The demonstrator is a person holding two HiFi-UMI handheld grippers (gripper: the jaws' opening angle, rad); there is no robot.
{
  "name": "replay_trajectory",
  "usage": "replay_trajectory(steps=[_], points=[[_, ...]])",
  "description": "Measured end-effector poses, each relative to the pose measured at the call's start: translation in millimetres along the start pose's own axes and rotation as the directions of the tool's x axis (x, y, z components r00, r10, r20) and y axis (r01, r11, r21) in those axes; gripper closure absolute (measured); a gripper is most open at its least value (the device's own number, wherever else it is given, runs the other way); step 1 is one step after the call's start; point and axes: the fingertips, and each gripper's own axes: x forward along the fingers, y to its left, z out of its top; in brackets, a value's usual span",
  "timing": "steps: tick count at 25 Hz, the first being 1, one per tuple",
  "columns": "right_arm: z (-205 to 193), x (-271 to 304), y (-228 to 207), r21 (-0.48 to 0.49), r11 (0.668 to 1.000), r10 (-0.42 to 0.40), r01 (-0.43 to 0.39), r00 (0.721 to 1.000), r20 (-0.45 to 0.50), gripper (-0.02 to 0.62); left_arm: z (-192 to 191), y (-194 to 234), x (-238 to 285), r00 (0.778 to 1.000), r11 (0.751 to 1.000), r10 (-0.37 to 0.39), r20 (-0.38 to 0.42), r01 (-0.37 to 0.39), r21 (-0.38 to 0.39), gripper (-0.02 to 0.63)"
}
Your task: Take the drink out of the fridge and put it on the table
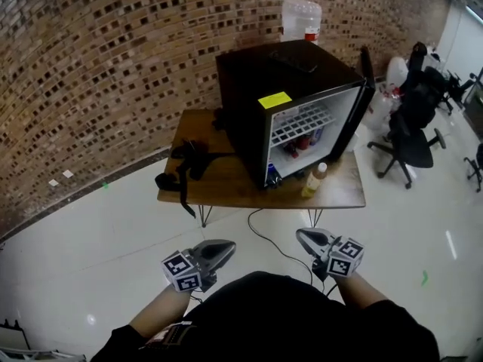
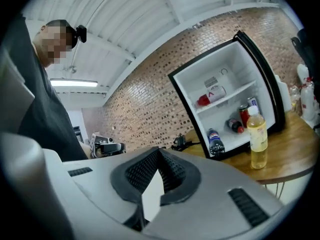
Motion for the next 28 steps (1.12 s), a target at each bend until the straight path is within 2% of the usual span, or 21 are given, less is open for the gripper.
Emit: replay_trajectory(steps=[5, 10, 17, 23, 28], points=[[0.6, -14.0, 27.1, -0.019, 0.999, 0.035, -0.034, 0.999, 0.004, 0.592, -6.9, -23.4, -3.1, 0.999, 0.999, 0.033, -0.008, -0.033, 0.039, 0.604], [-5.4, -59.8, 23.0, -0.044, 0.996, 0.076, -0.077, 0.997, -0.02, 0.592, -12.4, -53.3, 26.3, 0.995, 0.994, 0.096, 0.022, -0.097, 0.059, 0.604], [-7.4, -106.1, 11.2, -0.05, 0.988, 0.146, -0.148, 0.988, -0.046, 0.592, -17.9, -91.5, 68.6, 0.986, 0.982, 0.164, 0.023, -0.165, 0.087, 0.604], [-7.9, -96.5, 20.5, -0.054, 0.989, 0.136, -0.137, 0.991, -0.012, 0.592, -14.0, -97.7, 43.9, 0.982, 0.974, 0.188, 0.024, -0.189, 0.12, 0.604], [-15.9, -79.6, 39.3, -0.01, 0.994, 0.106, -0.105, 0.994, 0.036, 0.594, -16.6, -90.5, 6.5, 0.977, 0.973, 0.211, 0.017, -0.212, 0.097, 0.604]])
